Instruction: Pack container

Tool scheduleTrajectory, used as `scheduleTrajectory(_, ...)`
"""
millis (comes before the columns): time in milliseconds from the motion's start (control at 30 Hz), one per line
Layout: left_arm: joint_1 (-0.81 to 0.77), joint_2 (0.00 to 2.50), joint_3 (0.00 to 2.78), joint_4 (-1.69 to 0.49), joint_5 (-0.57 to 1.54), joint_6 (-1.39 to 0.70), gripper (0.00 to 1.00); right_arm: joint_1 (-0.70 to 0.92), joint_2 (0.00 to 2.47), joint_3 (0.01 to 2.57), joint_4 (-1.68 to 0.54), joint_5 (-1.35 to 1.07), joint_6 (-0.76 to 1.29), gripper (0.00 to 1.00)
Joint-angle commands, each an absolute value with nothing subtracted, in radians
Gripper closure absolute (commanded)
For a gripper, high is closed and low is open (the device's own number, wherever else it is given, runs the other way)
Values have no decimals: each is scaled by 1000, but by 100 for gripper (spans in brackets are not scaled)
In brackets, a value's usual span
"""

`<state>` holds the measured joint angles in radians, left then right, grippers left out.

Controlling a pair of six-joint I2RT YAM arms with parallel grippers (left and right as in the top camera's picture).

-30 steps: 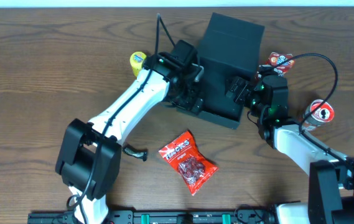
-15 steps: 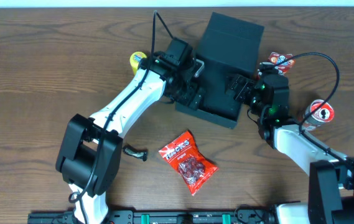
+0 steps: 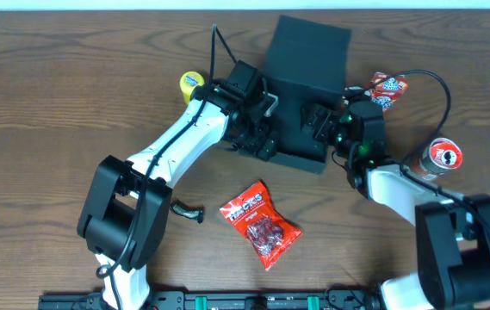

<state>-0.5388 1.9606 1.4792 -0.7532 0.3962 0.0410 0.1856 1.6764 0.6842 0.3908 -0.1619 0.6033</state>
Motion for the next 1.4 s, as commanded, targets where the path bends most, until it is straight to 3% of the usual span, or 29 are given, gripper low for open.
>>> scheduleTrajectory(0,-553,1974,1474,-776,450,11,5,219,1711,739,393,-231,617,1)
scheduleTrajectory(600,-572,1974,1474,-825,433,-46,5,232,1739,766,385,-244,612,1)
scheduleTrajectory(833,-559,1912,1475,-835,323,-48,5,196,1671,766,381,-252,575,1)
scheduleTrajectory(1133,-556,1788,1475,-838,254,-37,5,194,1468,766,182,-173,431,1)
scheduleTrajectory(1367,-556,1656,1475,-903,160,-38,5,200,1235,766,-123,-168,373,1)
